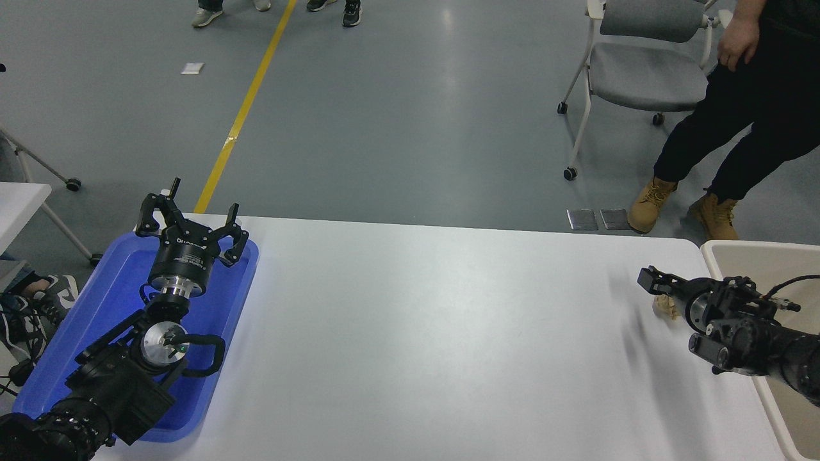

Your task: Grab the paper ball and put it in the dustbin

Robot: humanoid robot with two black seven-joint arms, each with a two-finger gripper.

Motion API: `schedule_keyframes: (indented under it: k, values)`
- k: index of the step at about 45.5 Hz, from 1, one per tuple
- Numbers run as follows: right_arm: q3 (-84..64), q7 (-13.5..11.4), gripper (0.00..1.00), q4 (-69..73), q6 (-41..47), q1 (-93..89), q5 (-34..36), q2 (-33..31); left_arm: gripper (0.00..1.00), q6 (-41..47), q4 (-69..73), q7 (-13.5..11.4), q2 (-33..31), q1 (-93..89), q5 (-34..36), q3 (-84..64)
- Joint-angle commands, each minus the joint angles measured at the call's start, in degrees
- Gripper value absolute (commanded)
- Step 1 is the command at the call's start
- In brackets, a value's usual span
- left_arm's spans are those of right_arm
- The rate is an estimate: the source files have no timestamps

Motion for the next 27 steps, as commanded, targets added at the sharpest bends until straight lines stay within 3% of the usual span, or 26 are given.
schedule_keyframes:
  k: [1, 14, 22, 27]
  values:
    - [0.12, 0.09, 1.0, -0.26, -0.34, -1.39, 0.0, 1.08, 1.0, -0.03, 0.0, 0.0, 0.0, -0.08, 0.02, 0.0]
    - [-0.15, 0.09, 0.92, -1.05, -0.96, -1.48, -0.53, 1.17, 1.0, 0.05, 0.0, 0.0, 0.0, 0.0, 0.02, 0.0]
    - [-0.76, 0.18, 0.57, -1.05, -1.05, -2.18, -1.32, 1.34, 1.0, -0.03, 0.0, 0.0, 0.0, 0.0, 0.02, 0.0]
    - [-1.11, 0.09, 0.43, -1.05, -0.96, -2.44, -1.32, 1.52, 1.0, -0.03, 0.0, 0.0, 0.0, 0.0, -0.07, 0.0]
